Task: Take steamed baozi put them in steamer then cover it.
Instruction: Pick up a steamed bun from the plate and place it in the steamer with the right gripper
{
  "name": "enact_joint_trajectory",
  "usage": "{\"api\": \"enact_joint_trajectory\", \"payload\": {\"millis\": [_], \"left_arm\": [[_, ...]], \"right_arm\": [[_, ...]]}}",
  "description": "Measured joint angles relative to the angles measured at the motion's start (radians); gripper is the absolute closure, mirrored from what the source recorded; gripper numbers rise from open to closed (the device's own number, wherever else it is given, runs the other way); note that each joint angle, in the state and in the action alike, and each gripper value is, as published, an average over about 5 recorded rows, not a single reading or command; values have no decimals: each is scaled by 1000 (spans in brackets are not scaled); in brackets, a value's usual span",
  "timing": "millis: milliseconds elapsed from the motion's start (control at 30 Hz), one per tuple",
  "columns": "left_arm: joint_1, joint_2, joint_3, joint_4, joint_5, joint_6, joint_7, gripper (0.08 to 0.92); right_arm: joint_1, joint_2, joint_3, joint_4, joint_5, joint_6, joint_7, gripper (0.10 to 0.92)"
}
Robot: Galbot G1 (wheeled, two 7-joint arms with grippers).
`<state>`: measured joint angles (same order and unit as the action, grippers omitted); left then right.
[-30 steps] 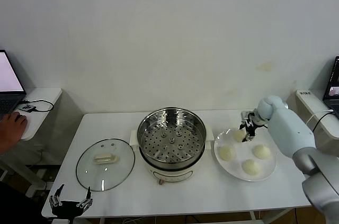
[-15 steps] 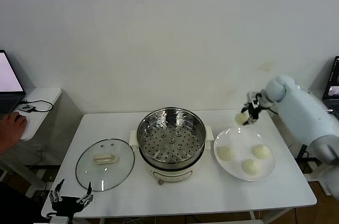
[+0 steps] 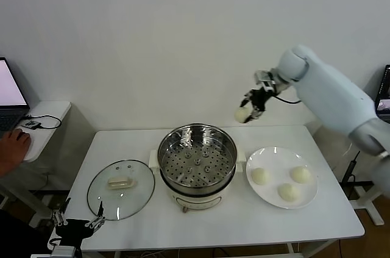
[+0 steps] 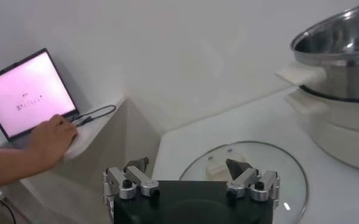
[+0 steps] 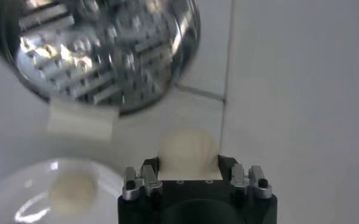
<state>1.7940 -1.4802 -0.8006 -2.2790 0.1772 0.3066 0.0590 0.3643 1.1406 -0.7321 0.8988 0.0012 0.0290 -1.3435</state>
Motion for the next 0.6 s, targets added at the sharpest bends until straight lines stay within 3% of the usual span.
{"api": "enact_joint_trajectory", "payload": {"millis": [600], "left_arm": [[1,-23,-1,30,7,0,-2,177]], "right_arm": [[11,127,-141,119,-116,415,40,415]]}}
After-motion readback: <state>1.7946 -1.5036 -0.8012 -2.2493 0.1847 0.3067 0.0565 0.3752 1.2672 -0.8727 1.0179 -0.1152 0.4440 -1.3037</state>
